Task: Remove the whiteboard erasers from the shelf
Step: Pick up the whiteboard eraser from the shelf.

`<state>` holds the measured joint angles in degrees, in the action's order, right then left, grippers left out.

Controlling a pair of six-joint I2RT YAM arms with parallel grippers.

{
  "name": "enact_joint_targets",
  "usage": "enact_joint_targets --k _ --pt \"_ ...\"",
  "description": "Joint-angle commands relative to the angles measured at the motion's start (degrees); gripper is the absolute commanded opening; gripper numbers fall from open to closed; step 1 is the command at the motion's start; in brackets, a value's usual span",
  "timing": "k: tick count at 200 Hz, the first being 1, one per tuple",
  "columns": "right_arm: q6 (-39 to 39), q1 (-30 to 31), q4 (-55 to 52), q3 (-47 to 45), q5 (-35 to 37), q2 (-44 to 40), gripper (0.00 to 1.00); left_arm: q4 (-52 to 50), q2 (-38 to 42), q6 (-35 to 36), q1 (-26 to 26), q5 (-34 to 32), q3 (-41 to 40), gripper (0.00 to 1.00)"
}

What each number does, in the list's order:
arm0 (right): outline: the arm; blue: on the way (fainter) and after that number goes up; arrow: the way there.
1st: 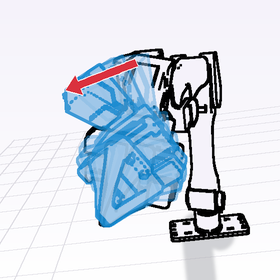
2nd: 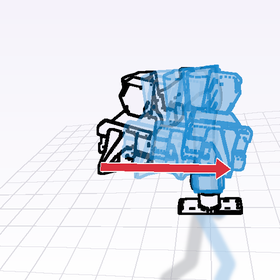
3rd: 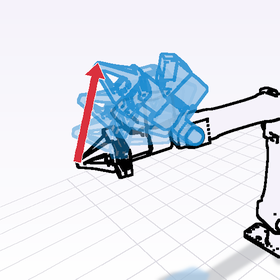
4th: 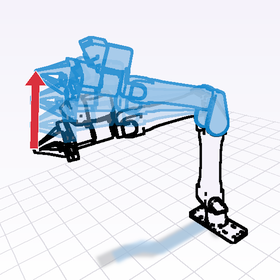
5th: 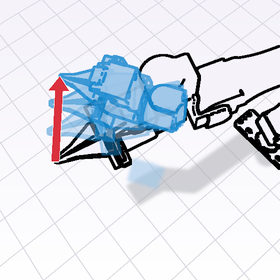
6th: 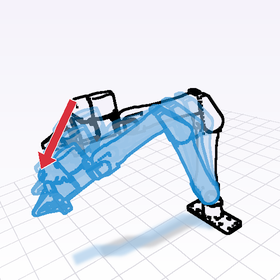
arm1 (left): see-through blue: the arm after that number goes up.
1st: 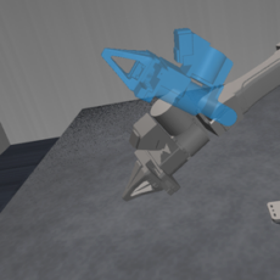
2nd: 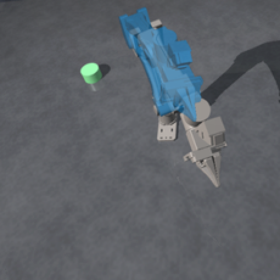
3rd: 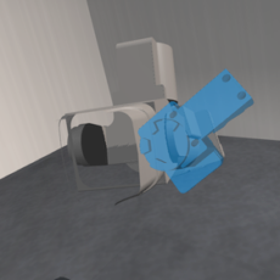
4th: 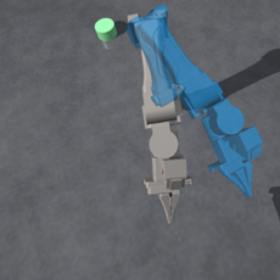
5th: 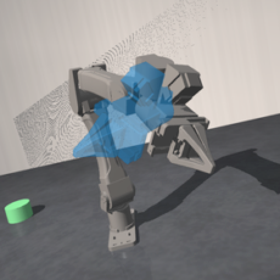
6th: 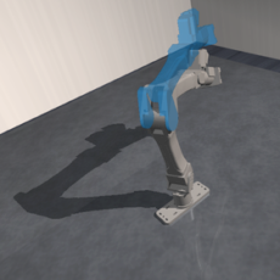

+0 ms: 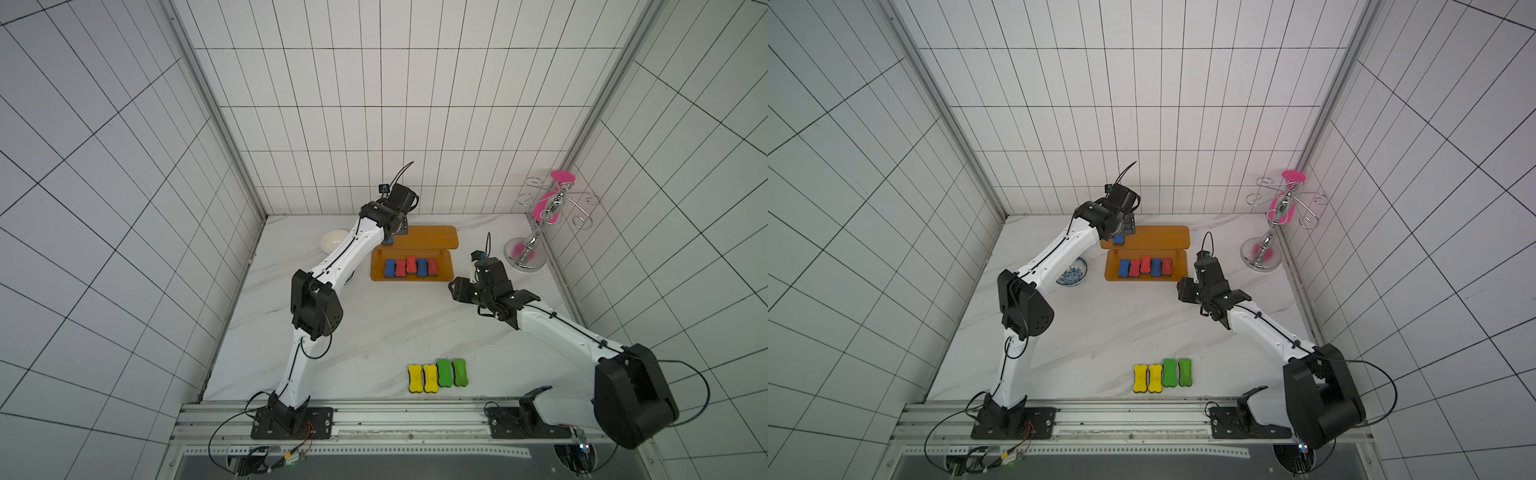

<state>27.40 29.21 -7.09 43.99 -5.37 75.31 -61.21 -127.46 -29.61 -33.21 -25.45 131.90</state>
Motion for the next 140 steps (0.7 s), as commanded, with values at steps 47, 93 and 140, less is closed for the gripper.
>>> enact_joint_targets --k 47,93,140 --pt "0.6 -0.6 0.6 -0.9 -2.2 -2.1 0.51 -1.0 -4.6 0.6 0.8 1.5 0.8 0.70" --pt "0.9 -0.6 0.6 -0.8 -2.9 -2.3 0.51 -0.3 -5.4 1.0 1.4 1.9 0.9 0.64" --pt "1.1 -0.6 0.7 -0.7 -3.7 -2.4 0.50 -0.1 -5.8 1.2 1.7 2.6 0.6 0.47"
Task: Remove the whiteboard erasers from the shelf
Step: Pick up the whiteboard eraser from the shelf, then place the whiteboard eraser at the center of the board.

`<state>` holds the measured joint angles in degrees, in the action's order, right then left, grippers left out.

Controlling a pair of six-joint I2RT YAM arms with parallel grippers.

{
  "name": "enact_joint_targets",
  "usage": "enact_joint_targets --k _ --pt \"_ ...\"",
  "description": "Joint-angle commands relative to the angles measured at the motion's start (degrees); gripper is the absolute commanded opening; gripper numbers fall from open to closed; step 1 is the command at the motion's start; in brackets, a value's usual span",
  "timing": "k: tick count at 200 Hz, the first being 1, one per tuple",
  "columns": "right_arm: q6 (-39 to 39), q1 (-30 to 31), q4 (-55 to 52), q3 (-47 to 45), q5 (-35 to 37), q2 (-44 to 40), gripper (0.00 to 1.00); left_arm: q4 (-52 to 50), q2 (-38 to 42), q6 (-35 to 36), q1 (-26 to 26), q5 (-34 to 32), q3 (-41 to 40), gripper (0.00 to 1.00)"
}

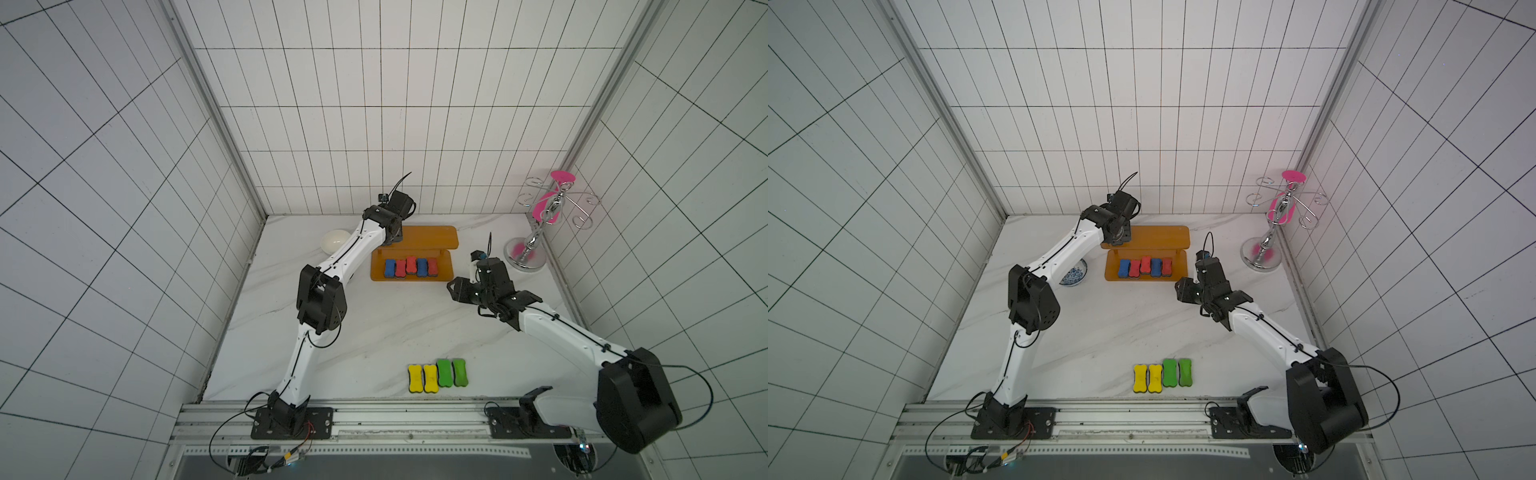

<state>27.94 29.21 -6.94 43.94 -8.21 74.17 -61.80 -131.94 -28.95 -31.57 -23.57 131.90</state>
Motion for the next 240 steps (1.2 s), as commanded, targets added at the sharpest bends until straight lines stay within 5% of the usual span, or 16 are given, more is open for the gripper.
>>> enact_joint_targets --k 1,100,136,182,221,240 --pt "0.6 -0.6 0.5 -0.7 -0.9 -1.3 0.50 0.5 -1.3 0.6 0.1 0.7 0.6 0.46" --pt "0.7 -0.6 -1.8 0.2 0.0 -5.7 0.50 -1.4 7.8 -2.1 -2.1 2.6 -5.0 0.18" --pt "2.3 -0.6 -6.1 -2.5 0.4 -15.7 0.49 5.9 24.7 -7.4 -8.6 1.1 -29.2 0.18" --pt "6.1 -0.1 -15.2 -9.3 0.3 -35.6 0.48 13.7 43.1 -21.4 -23.4 1.3 -59.7 0.17" --pt "7.5 0.7 -23.2 -10.5 0.9 -45.5 0.48 17.9 46.0 -36.1 -37.7 2.2 -76.6 0.17" --pt "7.3 0.8 -25.2 -10.3 1.4 -48.0 0.48 21.1 45.0 -38.8 -39.9 6.0 -80.1 0.17"
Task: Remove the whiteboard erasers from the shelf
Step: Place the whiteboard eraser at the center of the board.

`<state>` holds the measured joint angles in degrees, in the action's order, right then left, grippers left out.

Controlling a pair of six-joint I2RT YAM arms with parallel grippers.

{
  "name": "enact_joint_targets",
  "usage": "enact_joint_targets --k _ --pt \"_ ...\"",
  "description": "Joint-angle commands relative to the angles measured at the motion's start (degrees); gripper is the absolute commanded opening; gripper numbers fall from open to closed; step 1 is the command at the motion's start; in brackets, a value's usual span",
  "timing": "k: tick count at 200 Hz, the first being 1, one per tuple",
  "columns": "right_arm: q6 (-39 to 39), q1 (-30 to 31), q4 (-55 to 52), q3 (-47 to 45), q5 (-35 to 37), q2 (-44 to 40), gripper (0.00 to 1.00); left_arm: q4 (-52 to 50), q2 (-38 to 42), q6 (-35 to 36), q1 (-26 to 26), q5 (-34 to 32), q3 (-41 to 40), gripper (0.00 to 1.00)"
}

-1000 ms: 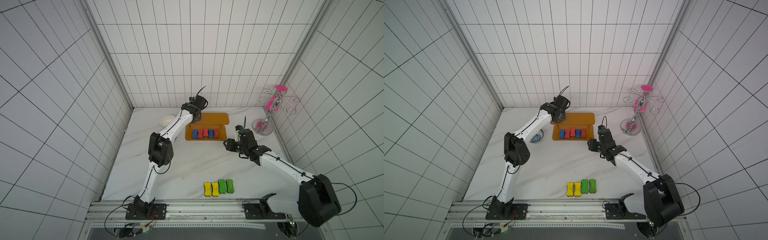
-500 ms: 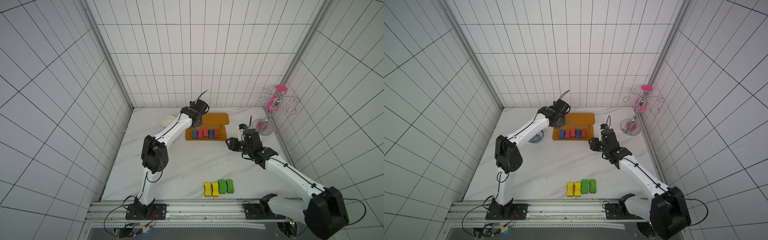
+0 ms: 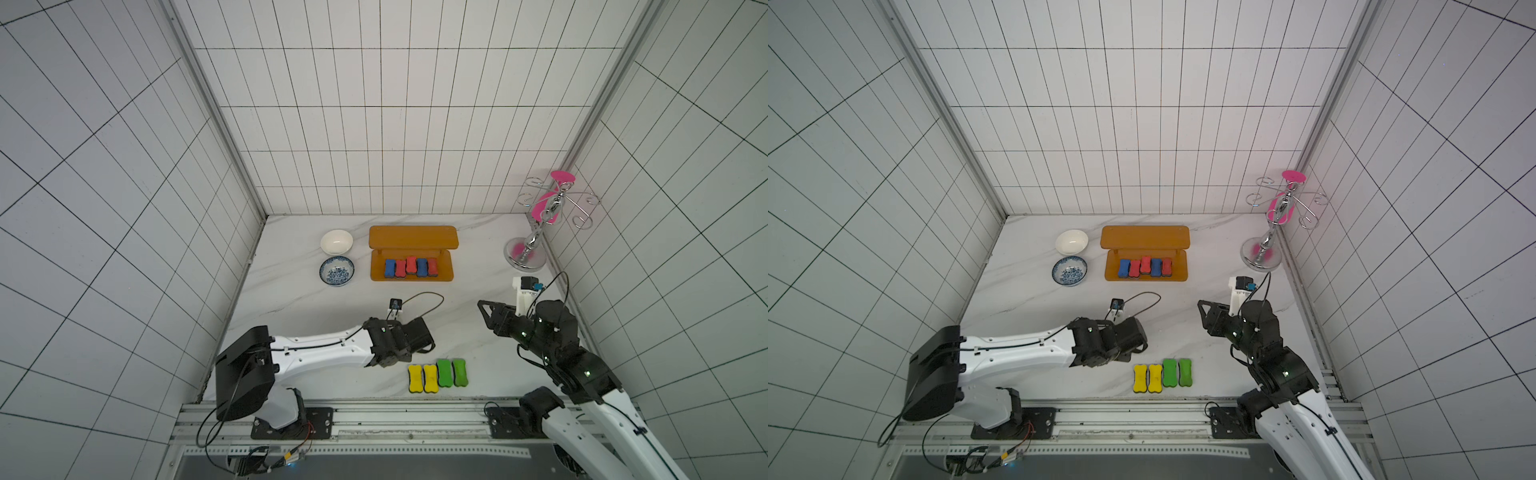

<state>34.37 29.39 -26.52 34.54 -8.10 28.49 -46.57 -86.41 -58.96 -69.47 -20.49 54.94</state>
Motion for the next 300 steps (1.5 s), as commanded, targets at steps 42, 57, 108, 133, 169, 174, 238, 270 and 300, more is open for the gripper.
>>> enact_joint_targets --k 42,57,108,133,169,174,238,270,300 --pt "0.2 0.7 -8.4 1.0 2.3 -3.4 0.48 3.9 -4.0 -11.6 -6.8 5.1 -1.1 0.16" --pt "0.2 0.6 -9.0 0.7 2.1 -4.2 0.48 4.0 -4.3 -12.8 -7.2 5.7 -1.9 0.16" --pt "0.6 0.7 -11.4 -0.5 3.2 -8.8 0.48 4.0 -6.5 -13.5 -7.2 5.9 -1.2 0.22" --pt "0.4 0.6 -11.9 -0.5 3.3 -9.0 0.49 4.2 -8.2 -12.9 -6.4 6.6 -0.9 0.25" --pt "0.8 0.7 -11.6 -1.1 3.1 -9.2 0.49 4.9 -8.4 -12.6 -5.5 7.1 -1.7 0.29" --pt "0.9 0.6 -11.5 -1.2 3.1 -9.2 0.49 4.8 -8.4 -12.5 -5.6 7.0 -1.7 0.30" --pt "1.2 0.7 -10.5 -1.8 2.7 -8.4 0.49 3.9 -7.4 -12.3 -5.8 6.2 -1.6 0.44" --pt "1.4 0.6 -10.5 -1.9 2.6 -8.4 0.48 3.3 -6.6 -12.5 -6.2 5.4 -1.5 0.47" --pt "1.3 0.6 -9.6 -2.0 2.4 -7.9 0.49 1.0 -3.7 -13.3 -6.6 2.3 -1.3 0.51"
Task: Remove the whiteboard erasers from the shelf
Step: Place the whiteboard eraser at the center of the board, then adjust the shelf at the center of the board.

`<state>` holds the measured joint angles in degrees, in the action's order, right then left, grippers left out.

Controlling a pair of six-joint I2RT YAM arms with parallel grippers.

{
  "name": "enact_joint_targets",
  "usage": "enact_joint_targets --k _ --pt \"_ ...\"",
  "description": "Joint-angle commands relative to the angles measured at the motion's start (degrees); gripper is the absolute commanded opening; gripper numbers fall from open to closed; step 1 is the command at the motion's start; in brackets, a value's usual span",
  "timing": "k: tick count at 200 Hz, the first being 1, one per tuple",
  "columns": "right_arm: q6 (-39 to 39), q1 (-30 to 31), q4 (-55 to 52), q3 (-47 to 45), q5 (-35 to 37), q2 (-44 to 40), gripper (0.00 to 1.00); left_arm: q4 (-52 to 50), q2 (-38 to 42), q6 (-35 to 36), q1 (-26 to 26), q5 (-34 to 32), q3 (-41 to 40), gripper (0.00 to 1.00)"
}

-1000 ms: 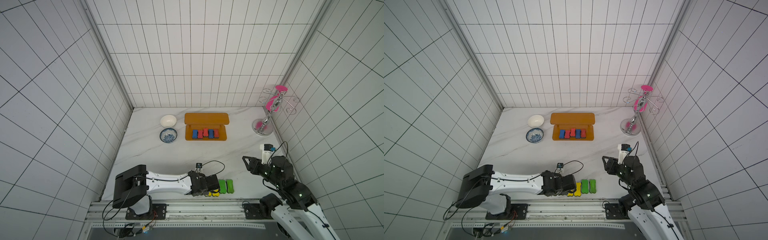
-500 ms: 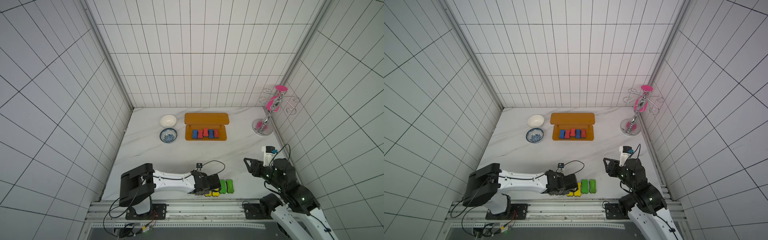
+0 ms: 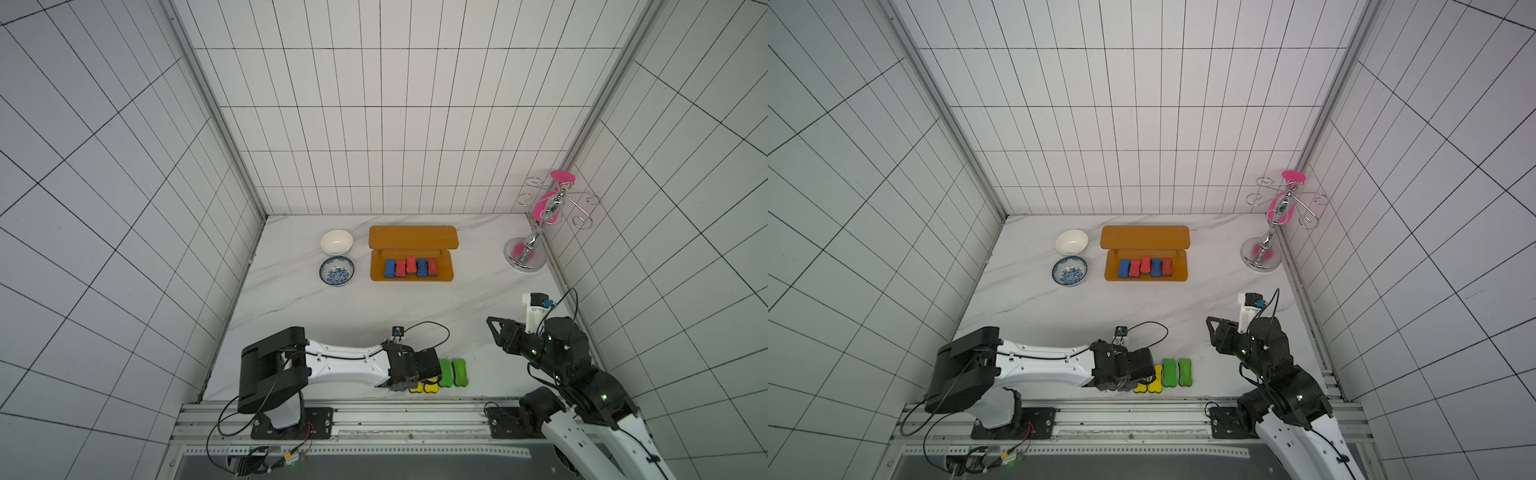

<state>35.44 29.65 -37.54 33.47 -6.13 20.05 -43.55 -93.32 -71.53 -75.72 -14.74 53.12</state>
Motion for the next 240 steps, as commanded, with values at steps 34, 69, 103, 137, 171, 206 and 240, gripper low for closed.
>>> enact_joint_targets --k 34,69,103,137,171,206,240 --pt "-0.7 0.4 5.6 -1.6 -0.1 4.4 0.49 -5.6 9.0 4.0 1.8 -10.4 2.4 0.56" --pt "-2.5 0.3 16.2 1.3 3.7 17.1 0.51 -0.3 15.1 19.9 16.7 -7.0 5.4 0.58" --pt "-7.1 -0.6 24.5 13.2 6.1 37.1 0.52 10.9 14.6 36.2 36.2 5.2 13.5 0.65" --pt "-9.0 -4.6 31.3 24.6 2.2 55.3 0.54 14.2 1.9 39.3 51.0 17.6 26.9 0.70" --pt "-14.0 -6.2 32.5 33.5 5.9 66.8 0.63 12.9 -12.3 40.6 59.4 31.9 41.5 0.68" --pt "-13.3 -10.3 32.5 39.8 0.9 76.2 0.66 10.6 -20.6 41.0 61.6 35.4 50.8 0.70" --pt "-12.7 -11.8 36.8 41.2 -5.6 80.8 0.68 9.9 -24.7 42.2 61.4 36.4 51.6 0.71"
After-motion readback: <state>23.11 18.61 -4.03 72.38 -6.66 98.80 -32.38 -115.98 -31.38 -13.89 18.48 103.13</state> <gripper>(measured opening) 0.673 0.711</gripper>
